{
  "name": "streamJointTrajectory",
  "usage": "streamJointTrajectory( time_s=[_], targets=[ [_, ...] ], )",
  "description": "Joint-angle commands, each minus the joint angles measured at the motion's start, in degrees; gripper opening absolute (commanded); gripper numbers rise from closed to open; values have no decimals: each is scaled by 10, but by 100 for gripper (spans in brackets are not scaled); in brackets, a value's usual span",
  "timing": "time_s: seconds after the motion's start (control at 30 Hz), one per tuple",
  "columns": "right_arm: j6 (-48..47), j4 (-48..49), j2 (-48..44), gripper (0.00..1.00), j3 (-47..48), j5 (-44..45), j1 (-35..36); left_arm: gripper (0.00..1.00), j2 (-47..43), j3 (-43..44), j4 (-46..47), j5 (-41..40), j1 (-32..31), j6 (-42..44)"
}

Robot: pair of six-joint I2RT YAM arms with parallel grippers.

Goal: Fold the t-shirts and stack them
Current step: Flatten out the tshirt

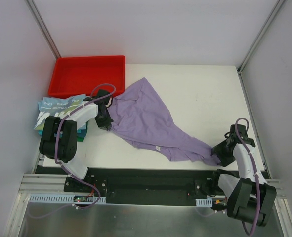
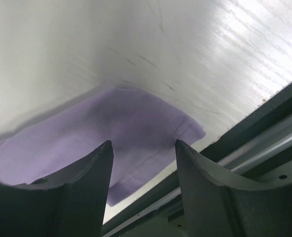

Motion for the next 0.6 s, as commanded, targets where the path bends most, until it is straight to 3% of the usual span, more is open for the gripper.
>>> streamJointTrajectory(
  time_s=[0.0, 0.2, 0.3, 0.43, 0.57],
  targets=[
    [4, 47, 37, 55, -13, 5, -5, 0, -2, 9, 1, 5, 0, 11],
    [-9, 96, 100, 44, -16, -4, -5, 0, -1, 6, 1, 0, 1, 6],
    [-13, 122, 127, 29, -20, -18, -5, 0, -3, 7, 1, -2, 1, 6],
    [-39, 136, 135, 2, -10, -47, -5, 0, -12, 5, 1, -4, 1, 5],
    [-63, 108, 100, 0, 19, -48, -5, 0, -37, 7, -1, -10, 1, 4]
  ],
)
